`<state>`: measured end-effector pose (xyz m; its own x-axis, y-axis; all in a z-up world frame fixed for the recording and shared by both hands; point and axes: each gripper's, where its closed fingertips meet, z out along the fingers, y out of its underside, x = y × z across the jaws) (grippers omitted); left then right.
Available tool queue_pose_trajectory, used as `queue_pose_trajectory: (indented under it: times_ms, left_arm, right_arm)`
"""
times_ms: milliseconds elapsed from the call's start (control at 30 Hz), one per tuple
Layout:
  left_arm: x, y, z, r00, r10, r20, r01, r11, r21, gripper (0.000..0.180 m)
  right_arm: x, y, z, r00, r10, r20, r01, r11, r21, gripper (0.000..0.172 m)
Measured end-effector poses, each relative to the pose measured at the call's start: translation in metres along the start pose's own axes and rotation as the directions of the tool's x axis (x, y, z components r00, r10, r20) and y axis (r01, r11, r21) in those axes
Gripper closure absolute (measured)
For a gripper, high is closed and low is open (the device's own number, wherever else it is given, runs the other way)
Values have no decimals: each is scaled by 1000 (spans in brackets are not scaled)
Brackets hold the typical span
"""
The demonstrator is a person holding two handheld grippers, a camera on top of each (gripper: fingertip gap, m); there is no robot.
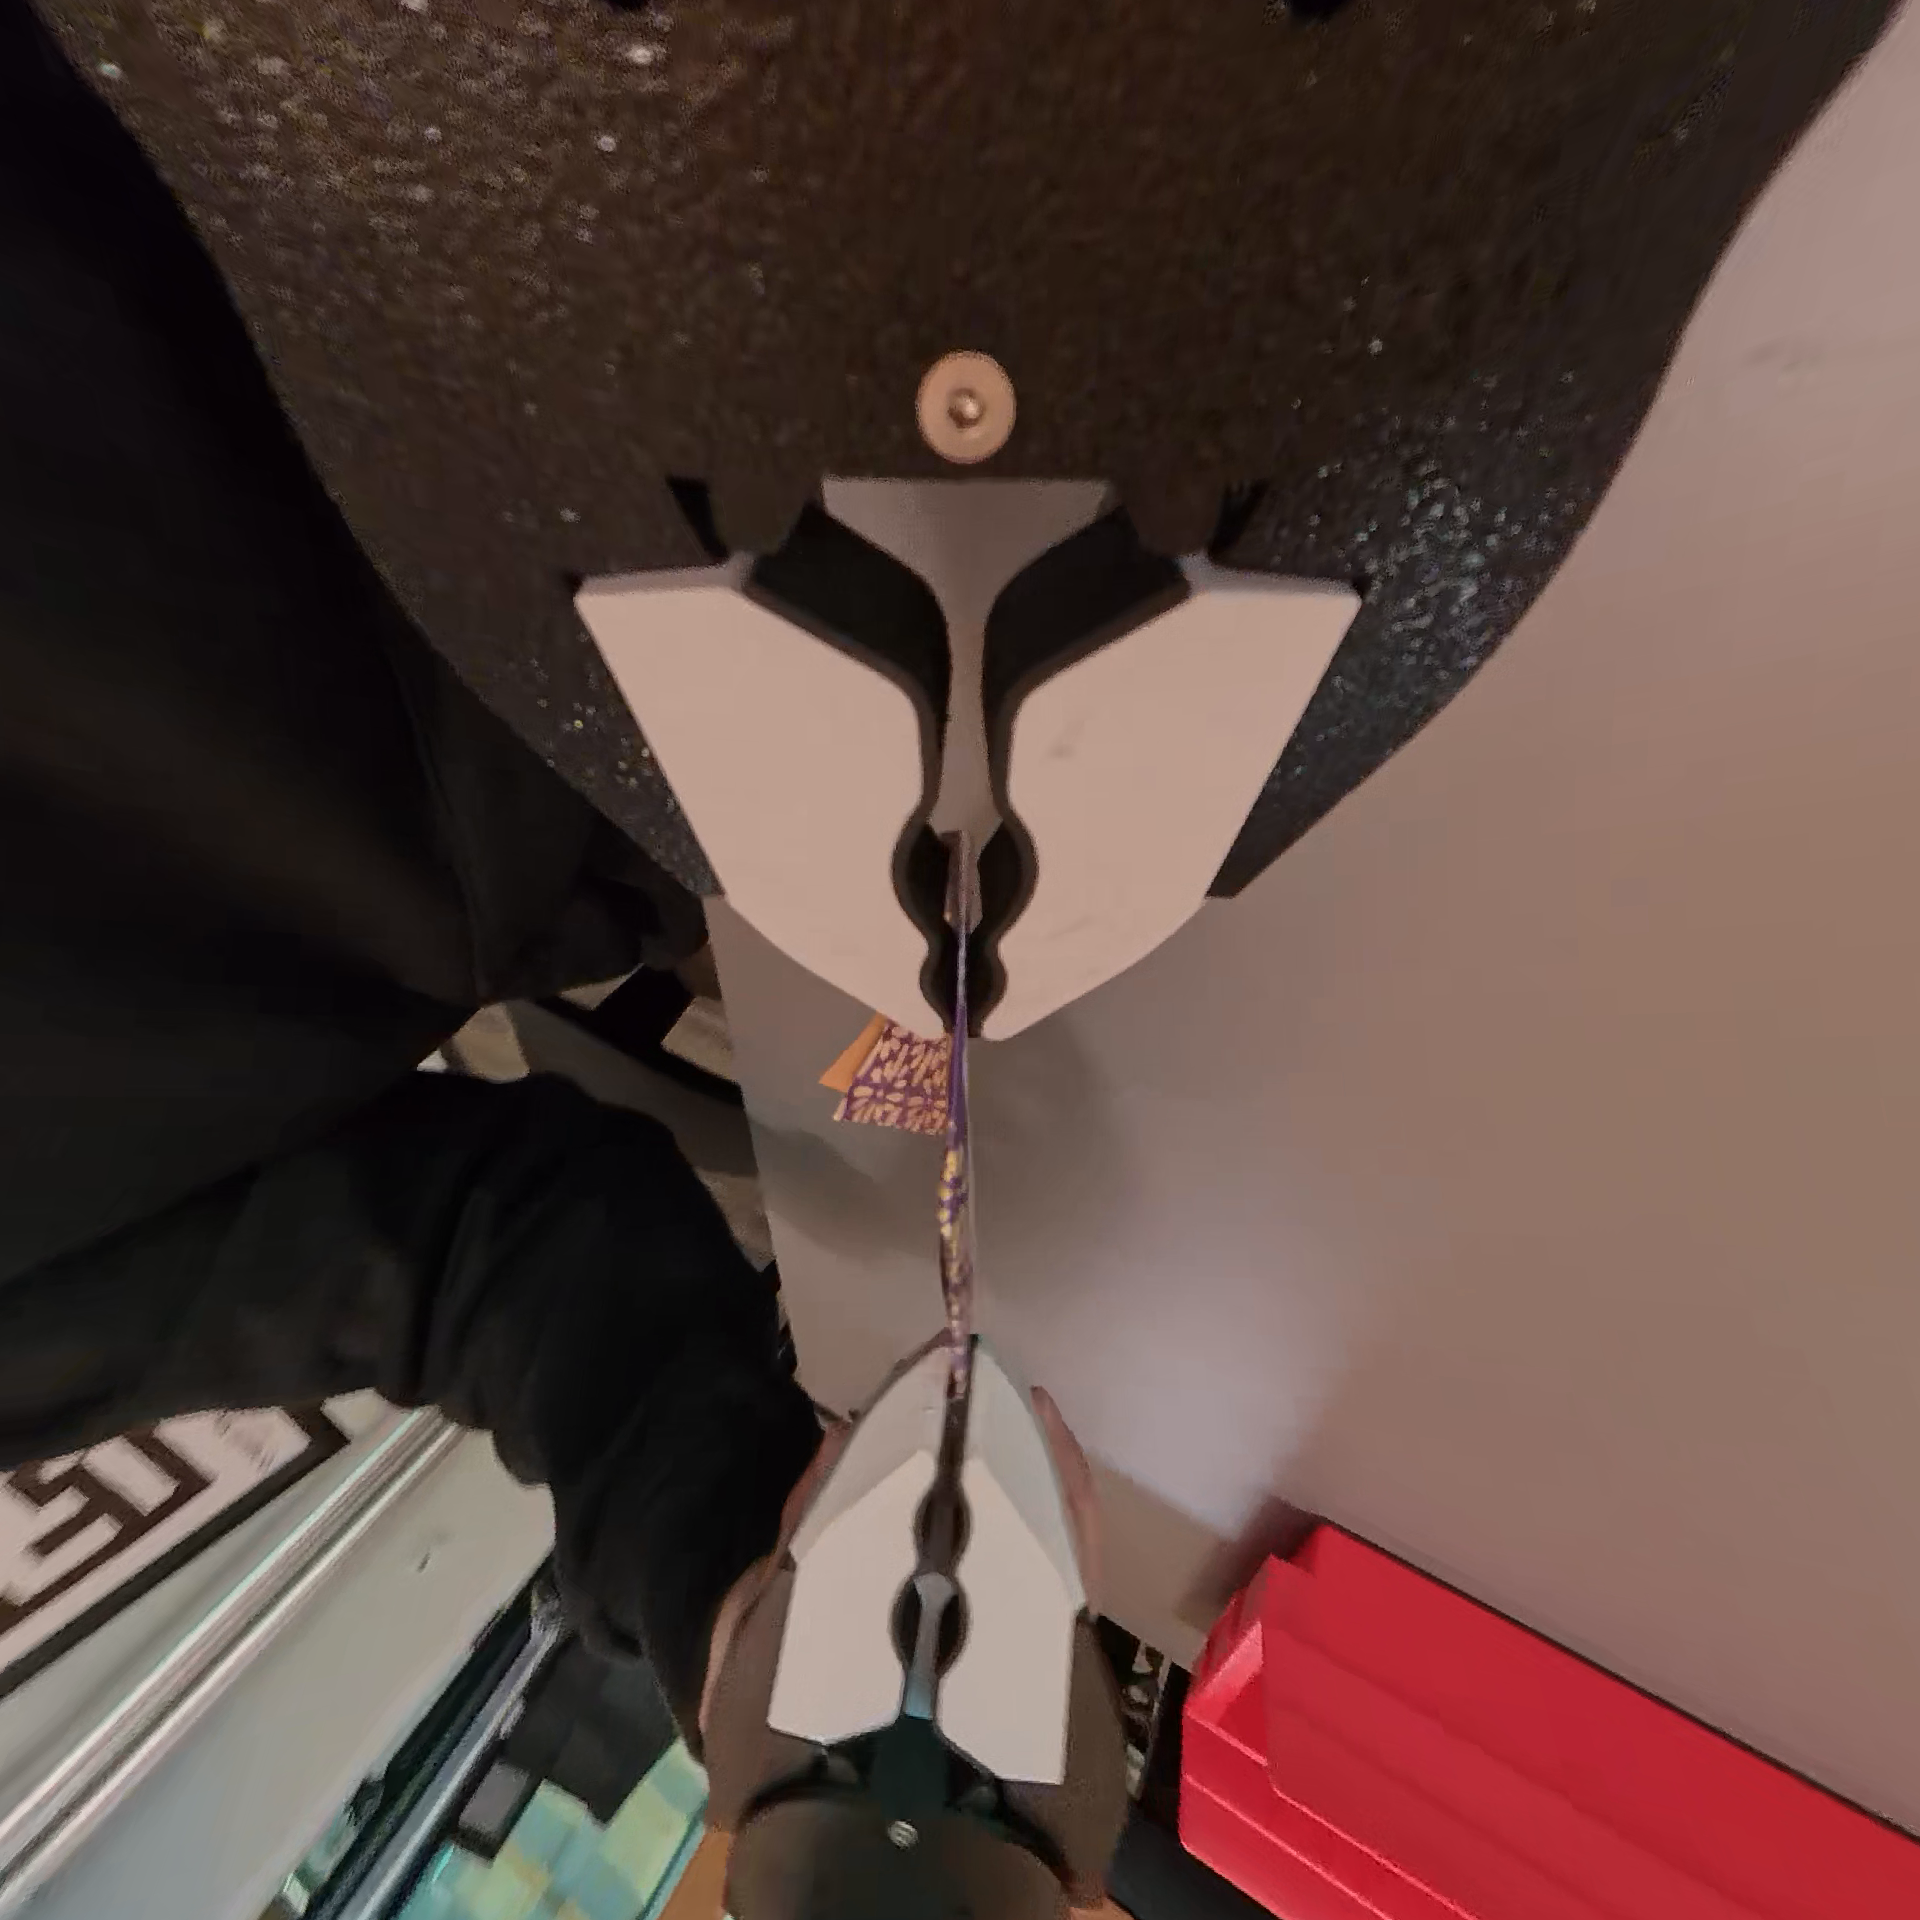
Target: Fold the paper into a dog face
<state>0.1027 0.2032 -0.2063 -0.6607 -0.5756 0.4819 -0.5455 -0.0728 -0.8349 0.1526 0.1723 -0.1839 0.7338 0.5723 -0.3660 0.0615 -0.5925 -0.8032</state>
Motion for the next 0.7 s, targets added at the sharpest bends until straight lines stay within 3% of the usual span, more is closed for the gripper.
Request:
queue_pose_trajectory:
  times_ms: [300, 567, 700]
  left_arm:
    - [-14, -2, 2, 996, -65, 68, 64, 998, 19, 180]
    - [-9, -3, 3, 997, -60, 37, 59, 998, 24, 180]
    - [-3, -11, -1, 999, -50, 0, 50, 996, 70, 180]
  right_arm:
    - [13, 5, -1, 997, 68, -40, -70, 997, -45, 172]
    - [13, 6, -2, 999, -15, -44, 15, 1000, -11, 172]
    - [11, 10, -4, 999, -22, -44, 22, 1000, -11, 158]
